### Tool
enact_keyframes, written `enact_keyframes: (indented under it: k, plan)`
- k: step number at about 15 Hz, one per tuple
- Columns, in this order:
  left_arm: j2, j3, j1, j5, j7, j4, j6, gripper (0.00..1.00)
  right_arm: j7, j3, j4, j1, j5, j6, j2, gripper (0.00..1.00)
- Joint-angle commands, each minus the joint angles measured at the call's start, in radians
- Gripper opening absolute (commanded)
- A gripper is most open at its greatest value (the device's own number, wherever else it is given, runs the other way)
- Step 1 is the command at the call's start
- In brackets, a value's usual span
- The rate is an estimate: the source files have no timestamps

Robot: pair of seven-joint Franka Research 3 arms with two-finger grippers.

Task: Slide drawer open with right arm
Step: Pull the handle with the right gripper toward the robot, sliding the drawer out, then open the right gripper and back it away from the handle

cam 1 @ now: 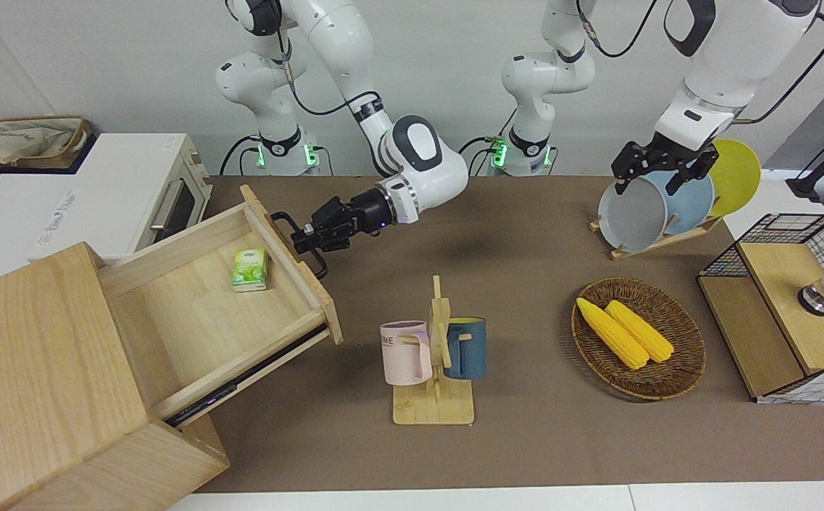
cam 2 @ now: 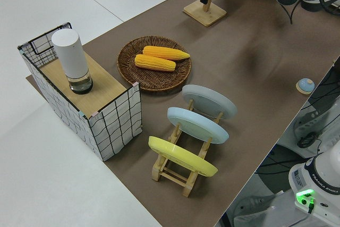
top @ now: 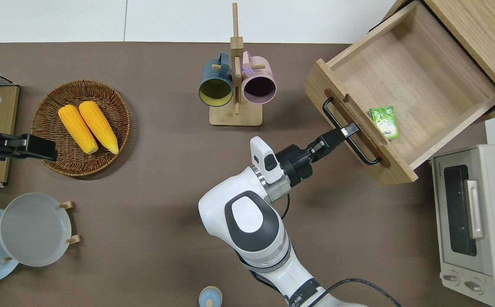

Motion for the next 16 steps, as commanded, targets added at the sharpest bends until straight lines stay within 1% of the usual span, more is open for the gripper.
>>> enact_keyframes:
  k: [1, 2, 8, 10, 13, 14, 15, 16]
  plan:
    - [-0.004, 0.0, -0.007, 0.018, -0.01, 0.009, -0.018, 0.99, 0.015, -0.002, 0.017, 0.017, 0.055, -0.056, -0.013, 0.99]
    - [-0.003, 0.0, -0.007, 0.018, -0.01, 0.009, -0.018, 0.99, 0.034, -0.002, 0.019, 0.018, 0.057, -0.055, -0.013, 0.99]
    - [-0.004, 0.0, -0.007, 0.018, -0.01, 0.01, -0.018, 0.99, 0.039, -0.002, 0.022, 0.018, 0.056, -0.047, -0.011, 0.99]
    - [-0.004, 0.0, -0.007, 0.018, -0.01, 0.01, -0.018, 0.99, 0.062, -0.002, 0.031, 0.024, 0.057, -0.042, -0.005, 0.99]
    - [-0.004, 0.0, -0.007, 0.018, -0.01, 0.01, -0.018, 0.99, 0.066, 0.004, 0.072, 0.046, 0.097, -0.044, 0.007, 0.99]
    - [-0.004, 0.0, -0.007, 0.018, -0.01, 0.01, -0.018, 0.99, 0.066, 0.004, 0.095, 0.058, 0.1, -0.044, 0.015, 0.99]
    - [-0.004, 0.0, -0.007, 0.018, -0.01, 0.009, -0.018, 0.99, 0.063, 0.004, 0.127, 0.066, 0.118, -0.044, 0.031, 0.99]
    - [-0.004, 0.0, -0.007, 0.018, -0.01, 0.009, -0.018, 0.99, 0.063, 0.004, 0.141, 0.088, 0.131, -0.047, 0.038, 0.99]
